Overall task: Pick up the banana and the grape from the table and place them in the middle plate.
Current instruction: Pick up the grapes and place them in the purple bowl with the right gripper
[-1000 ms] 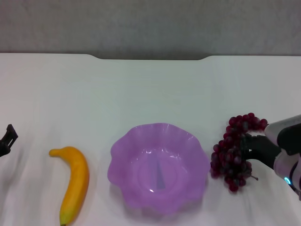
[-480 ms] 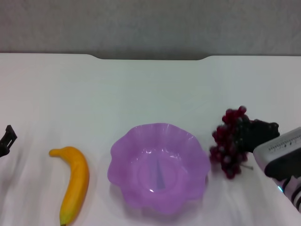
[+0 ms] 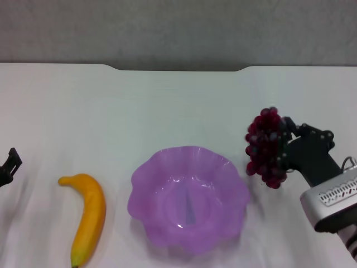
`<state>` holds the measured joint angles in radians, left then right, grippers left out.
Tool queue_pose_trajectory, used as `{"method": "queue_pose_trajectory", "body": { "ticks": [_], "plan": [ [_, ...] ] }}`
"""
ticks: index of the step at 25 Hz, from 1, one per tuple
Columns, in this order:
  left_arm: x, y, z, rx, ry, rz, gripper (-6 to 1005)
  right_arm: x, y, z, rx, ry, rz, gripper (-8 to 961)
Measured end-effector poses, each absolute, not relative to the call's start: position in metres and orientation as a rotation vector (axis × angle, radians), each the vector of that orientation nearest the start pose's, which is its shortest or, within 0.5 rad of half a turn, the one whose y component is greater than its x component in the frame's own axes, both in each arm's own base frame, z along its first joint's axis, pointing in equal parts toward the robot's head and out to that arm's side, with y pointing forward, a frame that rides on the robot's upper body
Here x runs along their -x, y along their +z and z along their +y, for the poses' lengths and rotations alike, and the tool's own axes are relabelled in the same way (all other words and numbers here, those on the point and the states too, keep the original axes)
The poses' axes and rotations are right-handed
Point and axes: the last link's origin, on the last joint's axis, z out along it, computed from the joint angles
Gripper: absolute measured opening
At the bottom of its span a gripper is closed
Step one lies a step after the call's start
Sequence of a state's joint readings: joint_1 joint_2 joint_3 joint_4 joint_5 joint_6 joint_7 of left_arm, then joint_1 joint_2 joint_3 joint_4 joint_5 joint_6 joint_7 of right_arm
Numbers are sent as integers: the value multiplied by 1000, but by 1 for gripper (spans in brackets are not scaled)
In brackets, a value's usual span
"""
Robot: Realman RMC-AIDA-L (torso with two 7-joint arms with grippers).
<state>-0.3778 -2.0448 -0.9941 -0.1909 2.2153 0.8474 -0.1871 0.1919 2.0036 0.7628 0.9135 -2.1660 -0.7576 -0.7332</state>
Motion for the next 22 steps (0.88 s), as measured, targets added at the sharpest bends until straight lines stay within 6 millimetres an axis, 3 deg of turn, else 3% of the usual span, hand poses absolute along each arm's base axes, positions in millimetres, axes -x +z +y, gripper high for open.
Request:
{"method": "queue_pose_trajectory", "body": {
  "ticks": [9,15,22],
  "plan": [
    [396,-3,318,1414,-481,-910,891,-203,-64,314,1846,525,129,72],
    [394,-3,321,1418,-487,-906,890,-178,-82,314,1941,567,77,70],
    [394,-3,321,1418,-489,-906,890,-176,-98,309,2025,590,99,69]
  ]
}}
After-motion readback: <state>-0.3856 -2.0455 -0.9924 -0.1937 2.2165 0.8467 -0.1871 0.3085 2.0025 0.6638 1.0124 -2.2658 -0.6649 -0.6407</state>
